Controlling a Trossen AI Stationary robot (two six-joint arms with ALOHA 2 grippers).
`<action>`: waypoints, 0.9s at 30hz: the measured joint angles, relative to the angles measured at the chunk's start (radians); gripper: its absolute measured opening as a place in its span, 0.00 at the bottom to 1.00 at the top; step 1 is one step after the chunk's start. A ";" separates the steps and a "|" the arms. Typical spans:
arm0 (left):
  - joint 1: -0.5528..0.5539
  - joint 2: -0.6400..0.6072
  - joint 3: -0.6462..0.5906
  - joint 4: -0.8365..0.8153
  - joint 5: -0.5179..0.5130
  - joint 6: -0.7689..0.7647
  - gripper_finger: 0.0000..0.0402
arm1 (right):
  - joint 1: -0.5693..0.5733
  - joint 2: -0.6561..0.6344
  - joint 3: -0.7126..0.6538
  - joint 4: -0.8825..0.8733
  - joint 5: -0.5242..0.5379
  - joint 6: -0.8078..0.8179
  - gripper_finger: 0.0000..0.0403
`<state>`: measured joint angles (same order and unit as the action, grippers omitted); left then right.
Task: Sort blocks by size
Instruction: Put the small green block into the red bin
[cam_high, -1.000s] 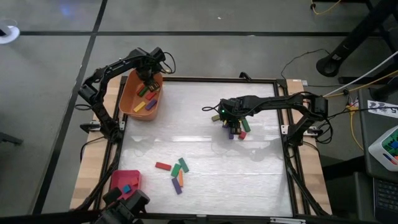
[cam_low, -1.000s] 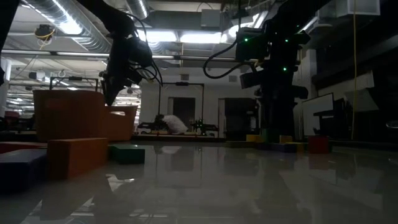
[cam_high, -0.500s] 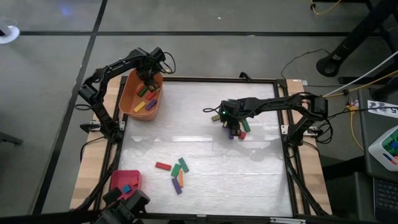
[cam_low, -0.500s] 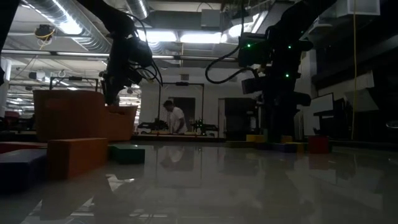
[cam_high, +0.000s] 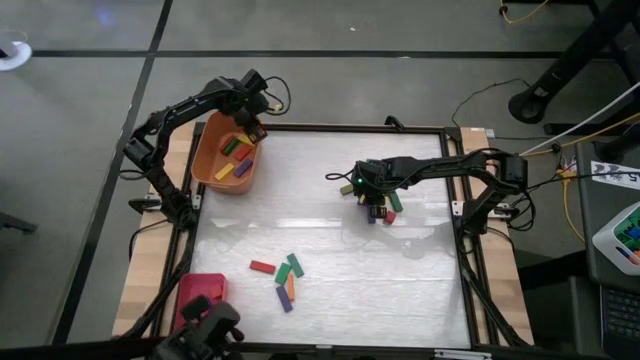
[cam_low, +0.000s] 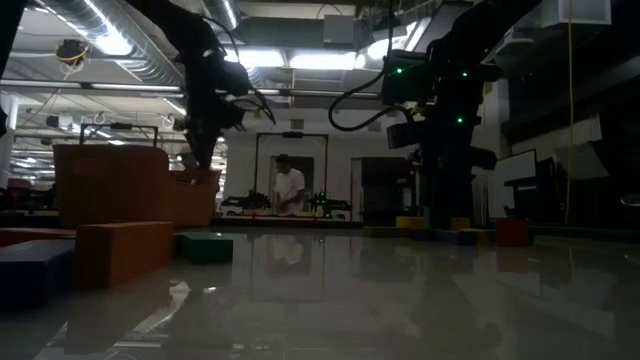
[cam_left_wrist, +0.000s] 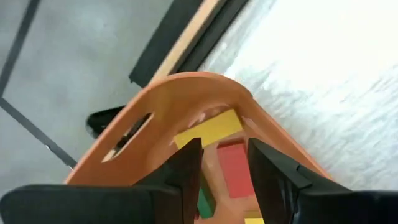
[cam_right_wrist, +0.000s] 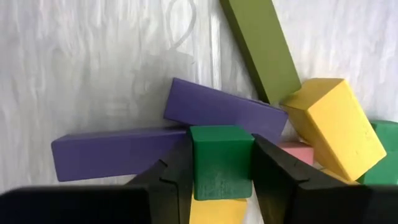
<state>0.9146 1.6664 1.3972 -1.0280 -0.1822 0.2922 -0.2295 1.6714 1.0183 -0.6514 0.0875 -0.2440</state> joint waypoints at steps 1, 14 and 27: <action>0.000 -0.015 0.000 0.000 0.000 0.000 0.29 | 0.000 0.000 0.000 0.000 0.000 0.000 0.31; -0.077 -0.414 -0.044 -0.046 0.203 -0.210 0.29 | 0.000 0.000 0.215 -0.256 0.000 -0.177 0.31; -0.592 -0.886 -0.783 0.922 0.231 -0.845 0.29 | 0.019 -0.105 0.348 -0.336 0.006 -0.350 0.31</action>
<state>0.3226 0.7806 0.6141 -0.1062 0.0484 -0.5531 -0.2106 1.5660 1.3663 -0.9877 0.0933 -0.5938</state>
